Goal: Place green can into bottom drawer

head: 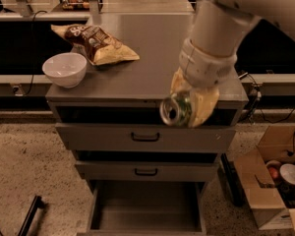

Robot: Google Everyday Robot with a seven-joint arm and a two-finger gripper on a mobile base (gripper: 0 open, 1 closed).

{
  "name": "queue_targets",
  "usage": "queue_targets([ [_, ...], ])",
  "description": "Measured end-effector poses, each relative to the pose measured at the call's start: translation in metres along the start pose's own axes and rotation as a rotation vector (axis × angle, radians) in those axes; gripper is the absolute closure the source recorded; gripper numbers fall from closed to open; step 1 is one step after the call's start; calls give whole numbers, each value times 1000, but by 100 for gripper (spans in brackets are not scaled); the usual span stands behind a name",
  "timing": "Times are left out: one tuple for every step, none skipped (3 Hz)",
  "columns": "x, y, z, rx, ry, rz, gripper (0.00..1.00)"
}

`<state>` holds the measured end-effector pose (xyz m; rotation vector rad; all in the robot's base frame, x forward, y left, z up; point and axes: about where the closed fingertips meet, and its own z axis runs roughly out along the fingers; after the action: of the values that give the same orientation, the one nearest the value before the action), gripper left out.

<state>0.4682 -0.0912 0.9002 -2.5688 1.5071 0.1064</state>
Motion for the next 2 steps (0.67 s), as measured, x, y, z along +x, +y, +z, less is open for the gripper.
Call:
queue_targets([
  [-37, 48, 16, 80, -128, -39, 100],
  [-36, 90, 49, 184, -240, -5, 100],
])
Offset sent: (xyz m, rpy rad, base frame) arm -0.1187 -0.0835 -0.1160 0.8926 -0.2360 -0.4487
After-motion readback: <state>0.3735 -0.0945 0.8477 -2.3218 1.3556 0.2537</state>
